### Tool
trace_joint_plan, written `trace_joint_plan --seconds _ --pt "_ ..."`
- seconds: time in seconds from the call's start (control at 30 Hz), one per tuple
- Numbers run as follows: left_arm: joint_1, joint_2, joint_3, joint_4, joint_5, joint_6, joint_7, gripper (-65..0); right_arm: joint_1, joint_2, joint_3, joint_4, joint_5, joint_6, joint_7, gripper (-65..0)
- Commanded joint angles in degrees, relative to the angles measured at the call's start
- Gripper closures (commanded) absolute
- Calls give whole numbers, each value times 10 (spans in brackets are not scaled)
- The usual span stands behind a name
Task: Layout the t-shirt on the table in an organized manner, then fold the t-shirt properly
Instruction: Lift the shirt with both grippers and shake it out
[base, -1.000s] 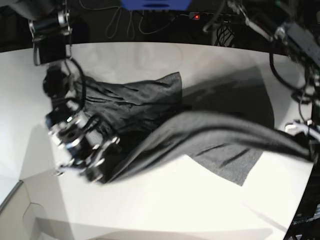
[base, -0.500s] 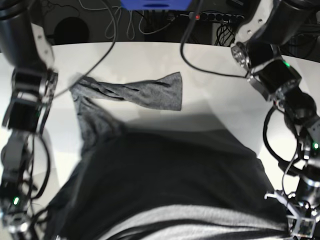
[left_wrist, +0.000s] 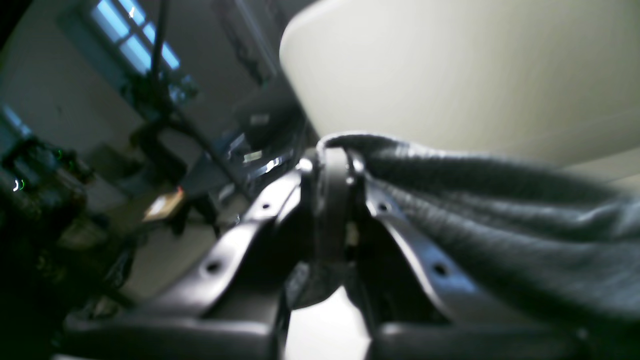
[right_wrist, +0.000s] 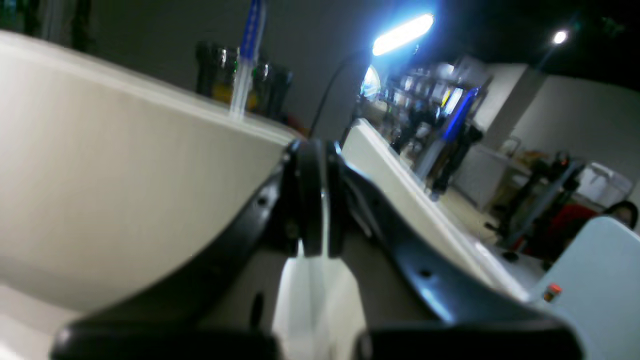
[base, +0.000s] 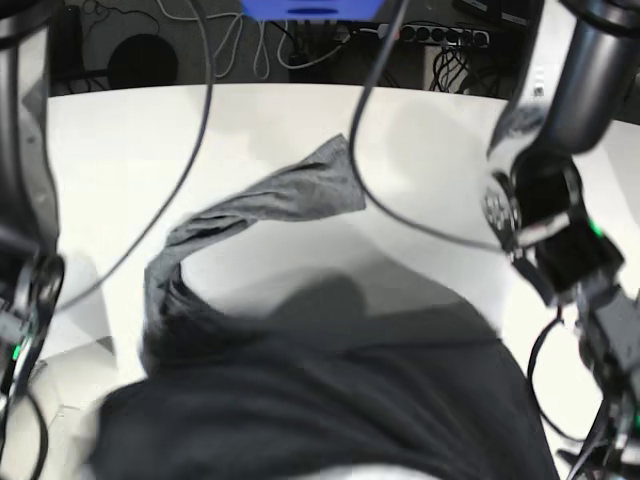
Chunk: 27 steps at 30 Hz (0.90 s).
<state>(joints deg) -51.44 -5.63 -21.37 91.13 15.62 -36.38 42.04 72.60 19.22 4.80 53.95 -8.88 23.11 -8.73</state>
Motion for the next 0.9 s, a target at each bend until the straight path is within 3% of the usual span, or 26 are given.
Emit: trace_joint_plan --seconds 0.0,0.1,0.27,0.43,0.63,0.73,0.87 --pt "-39 -2 12 1 -1 6 -17 0 22 2 0 -12 5 -3 25 0" --pt "-64 22 22 -14 22 6 -18 0 22 5 -28 -49 5 -3 39 0" --pt "-57 29 23 -2 24 5 -18 0 22 10 -31 -6 5 -3 36 0" --pt "23 22 23 81 24 0 -14 0 -151 13 -30 136 7 -3 37 0" --pt "163 3 14 209 23 -1 -14 0 -325 -39 -28 214 7 -4 41 0" --pt "216 4 -2 226 23 -1 -14 0 -362 -73 -29 213 7 -4 44 0" --pt "268 6 -39 248 22 -1 -14 0 -413 -95 -30 224 7 -3 43 0"
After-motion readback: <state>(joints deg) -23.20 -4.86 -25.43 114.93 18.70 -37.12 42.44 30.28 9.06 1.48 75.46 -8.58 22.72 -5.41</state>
